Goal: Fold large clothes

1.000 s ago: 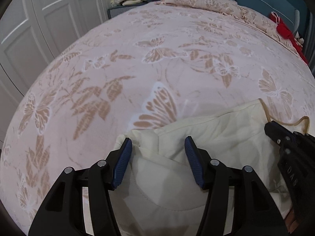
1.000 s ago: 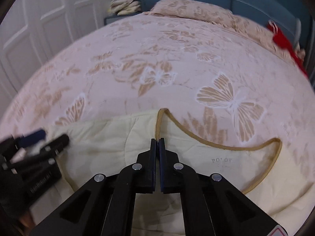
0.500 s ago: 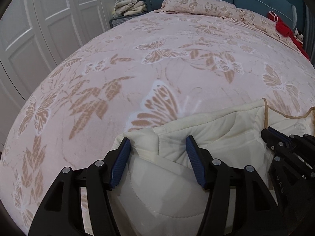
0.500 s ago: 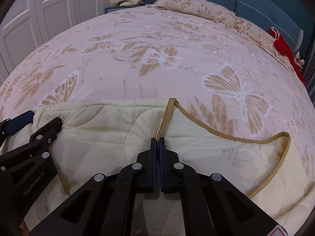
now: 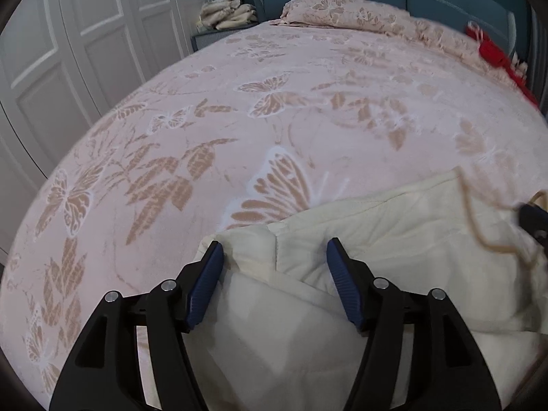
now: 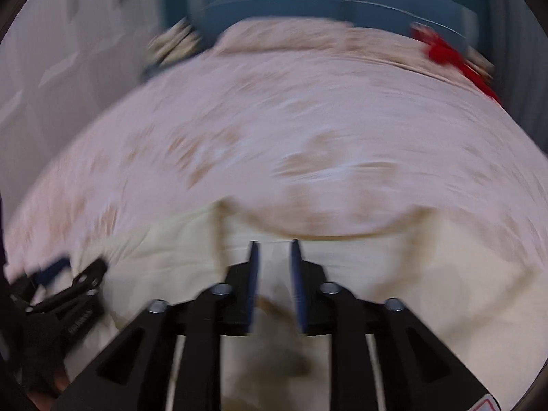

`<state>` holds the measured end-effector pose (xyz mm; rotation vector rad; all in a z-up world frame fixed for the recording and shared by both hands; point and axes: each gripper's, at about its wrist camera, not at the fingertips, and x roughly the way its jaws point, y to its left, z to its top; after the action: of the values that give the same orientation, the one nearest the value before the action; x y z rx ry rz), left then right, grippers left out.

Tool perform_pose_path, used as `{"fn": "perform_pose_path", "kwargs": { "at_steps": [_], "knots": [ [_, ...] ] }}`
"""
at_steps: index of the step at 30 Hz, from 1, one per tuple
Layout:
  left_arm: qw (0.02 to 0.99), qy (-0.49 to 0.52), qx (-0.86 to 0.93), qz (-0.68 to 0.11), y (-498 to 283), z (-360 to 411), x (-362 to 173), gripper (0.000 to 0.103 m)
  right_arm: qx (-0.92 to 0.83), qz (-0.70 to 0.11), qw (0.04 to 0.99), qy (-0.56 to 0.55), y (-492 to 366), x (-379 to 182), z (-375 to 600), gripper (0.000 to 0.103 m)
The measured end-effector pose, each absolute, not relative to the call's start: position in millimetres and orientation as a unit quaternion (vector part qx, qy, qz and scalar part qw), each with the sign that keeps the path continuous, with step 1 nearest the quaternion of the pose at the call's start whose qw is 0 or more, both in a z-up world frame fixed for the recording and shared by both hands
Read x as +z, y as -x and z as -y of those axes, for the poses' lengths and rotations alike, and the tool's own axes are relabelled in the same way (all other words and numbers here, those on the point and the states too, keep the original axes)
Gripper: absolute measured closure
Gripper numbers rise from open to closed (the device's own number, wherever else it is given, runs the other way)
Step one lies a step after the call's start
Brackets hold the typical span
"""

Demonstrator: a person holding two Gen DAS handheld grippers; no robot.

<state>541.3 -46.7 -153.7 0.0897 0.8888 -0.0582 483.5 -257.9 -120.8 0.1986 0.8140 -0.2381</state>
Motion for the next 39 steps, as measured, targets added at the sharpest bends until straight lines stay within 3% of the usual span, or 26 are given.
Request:
{"fn": "perform_pose_path", "kwargs": {
  "at_steps": [2,5,7,10,15,17,20,23,39],
  "knots": [
    [0.906,-0.020,-0.041,-0.421,-529.9,46.9,-130.7,0.039,-0.145,-0.386,0.904,-0.111,-459.4,-104.6,294.9,0.061],
    [0.905,0.022,-0.111,-0.411,-517.7,77.6,-97.6,0.033,-0.203,-0.395,0.889,-0.112,-429.3,-100.6,360.4,0.059],
    [0.887,0.054,-0.183,-0.421,-517.6,122.5,-84.6,0.028,-0.216,-0.406,0.870,-0.177,-412.1,-110.0,406.1,0.059],
    [0.860,0.054,-0.251,-0.441,-522.7,195.1,-87.4,0.024,-0.215,-0.408,0.853,-0.245,-397.6,-125.0,447.0,0.059],
    [0.832,0.008,-0.252,-0.495,-536.4,278.1,-127.3,0.025,-0.197,-0.416,0.852,-0.249,-397.1,-140.3,455.3,0.060],
    [0.826,-0.010,-0.236,-0.512,-540.7,293.6,-142.1,0.029,-0.203,-0.433,0.852,-0.216,-401.8,-147.6,449.4,0.062],
    [0.825,-0.072,-0.213,-0.519,-537.4,312.2,-159.1,0.064,-0.211,-0.449,0.853,-0.159,-402.4,-150.9,442.2,0.066],
    [0.829,-0.117,-0.210,-0.504,-530.3,321.9,-157.8,0.103,-0.219,-0.451,0.859,-0.102,-398.9,-141.9,432.7,0.078],
    [0.858,-0.193,-0.187,-0.437,-510.8,331.0,-183.7,0.103,-0.234,-0.445,0.863,-0.047,-403.3,-171.1,431.7,0.081]
  ]
}}
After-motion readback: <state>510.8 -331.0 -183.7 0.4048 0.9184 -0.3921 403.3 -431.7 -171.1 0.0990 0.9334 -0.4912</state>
